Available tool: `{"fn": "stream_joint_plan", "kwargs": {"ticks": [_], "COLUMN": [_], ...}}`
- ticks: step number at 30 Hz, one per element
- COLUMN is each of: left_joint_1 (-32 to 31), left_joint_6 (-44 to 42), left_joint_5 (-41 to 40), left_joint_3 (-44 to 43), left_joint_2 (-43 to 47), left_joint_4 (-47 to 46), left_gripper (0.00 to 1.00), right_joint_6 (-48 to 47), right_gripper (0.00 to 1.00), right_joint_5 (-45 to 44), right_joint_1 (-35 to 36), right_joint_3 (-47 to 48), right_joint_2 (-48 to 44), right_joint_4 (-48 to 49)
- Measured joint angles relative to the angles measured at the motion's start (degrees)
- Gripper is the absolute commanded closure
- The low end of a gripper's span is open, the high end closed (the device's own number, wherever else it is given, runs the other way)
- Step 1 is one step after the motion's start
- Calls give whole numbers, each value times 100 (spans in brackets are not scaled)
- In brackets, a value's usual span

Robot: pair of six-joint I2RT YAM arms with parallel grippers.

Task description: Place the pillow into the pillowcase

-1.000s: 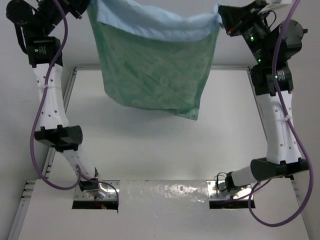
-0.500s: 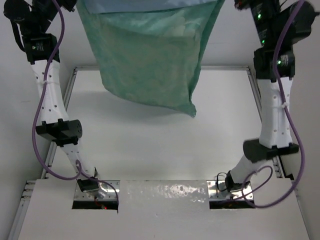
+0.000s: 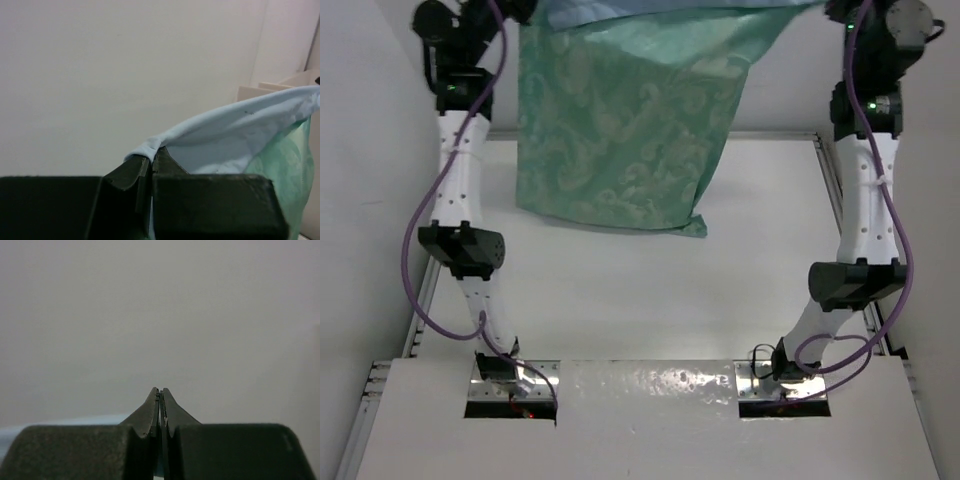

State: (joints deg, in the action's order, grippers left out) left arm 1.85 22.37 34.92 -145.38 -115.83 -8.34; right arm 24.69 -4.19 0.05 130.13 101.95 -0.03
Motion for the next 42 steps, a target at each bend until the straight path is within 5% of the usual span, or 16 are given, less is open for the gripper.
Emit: {"fn": "stream_joint_plan", "kwargs": {"ticks": [7, 14, 17, 18, 19, 26, 32, 42], "left_joint_1": [-1513, -1491, -1274, -1193, -1143, -1152, -1213, -1434], "left_joint_6": [-404, -455, -544, -573, -584, -697, -702, -527], "left_joint_5": [-776, -662, -376, -243, -136, 404, 1071, 1368], "left_joint_3": [-708, -796, -601, -365, -94, -297, -175, 247], "left_joint_2": [-1202, -1261, -957, -732, -498, 214, 813, 1001], "left_joint_4": [-616, -487, -87, 26, 118, 695, 789, 817], "left_gripper": [100, 100, 100, 100, 100, 100, 100, 100], "right_joint_6": [-890, -612, -105, -15, 46, 184, 55, -1681], "right_gripper": [100, 100, 71, 47, 38, 1, 1, 1], "right_joint_5": [-1296, -138, 691, 918, 1097, 2044, 2065, 2288], "right_joint_1": [-1134, -909, -748, -579, -352, 811, 1679, 2922], "right_joint_3": [452, -153, -619, -859, -1047, -1593, -1963, -1692], "right_joint_2": [-361, -1976, -2385, -2448, -2450, -822, -48, -1029], "right_joint_4": [459, 623, 730, 732, 664, -688, -1311, -374]}}
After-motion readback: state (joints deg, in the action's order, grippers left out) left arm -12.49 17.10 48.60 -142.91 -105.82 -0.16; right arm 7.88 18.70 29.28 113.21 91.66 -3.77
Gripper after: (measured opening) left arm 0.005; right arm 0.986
